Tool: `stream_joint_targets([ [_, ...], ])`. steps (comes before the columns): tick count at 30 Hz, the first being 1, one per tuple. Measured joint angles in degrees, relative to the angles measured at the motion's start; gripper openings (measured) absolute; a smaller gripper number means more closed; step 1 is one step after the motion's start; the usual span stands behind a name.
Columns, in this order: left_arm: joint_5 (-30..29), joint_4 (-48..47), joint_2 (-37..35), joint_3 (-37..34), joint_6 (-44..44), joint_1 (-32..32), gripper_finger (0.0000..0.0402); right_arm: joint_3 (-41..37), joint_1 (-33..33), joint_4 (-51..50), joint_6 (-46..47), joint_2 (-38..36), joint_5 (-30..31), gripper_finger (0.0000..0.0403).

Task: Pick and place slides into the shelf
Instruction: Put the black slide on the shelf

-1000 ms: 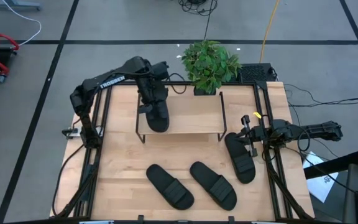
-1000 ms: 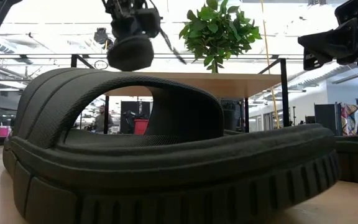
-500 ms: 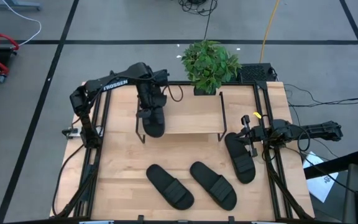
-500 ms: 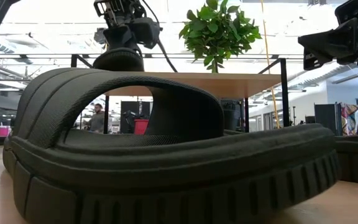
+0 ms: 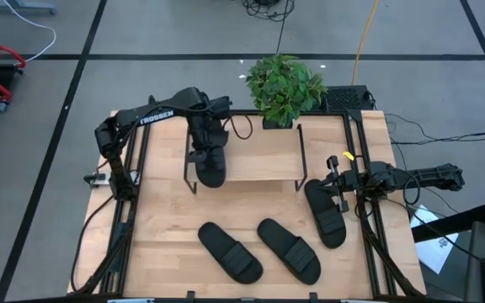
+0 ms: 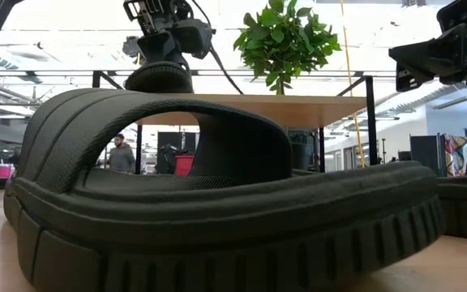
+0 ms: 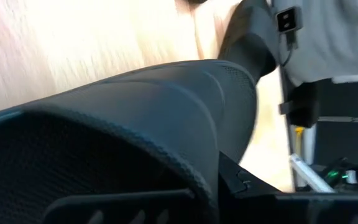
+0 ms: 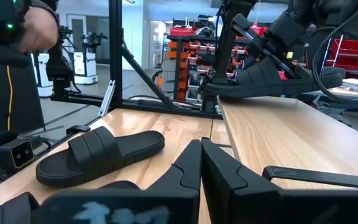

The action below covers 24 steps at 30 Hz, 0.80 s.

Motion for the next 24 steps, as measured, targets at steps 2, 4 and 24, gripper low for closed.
stream_joint_targets([
  [2,-1.6,0.6,0.0,0.0,0.0,-0.7,0.0004,0.0,0.0,0.0,0.0,0.0,0.0,0.0000],
  [4,-3.5,1.9,0.0,0.0,-0.3,-1.4,0.0004,0.0,0.0,0.0,0.0,0.0,0.0,0.0000],
  [24,-11.1,6.4,0.0,0.0,-7.5,-3.0,0.0189,0.0,0.0,0.0,1.8,0.0,-0.1,0.0000],
])
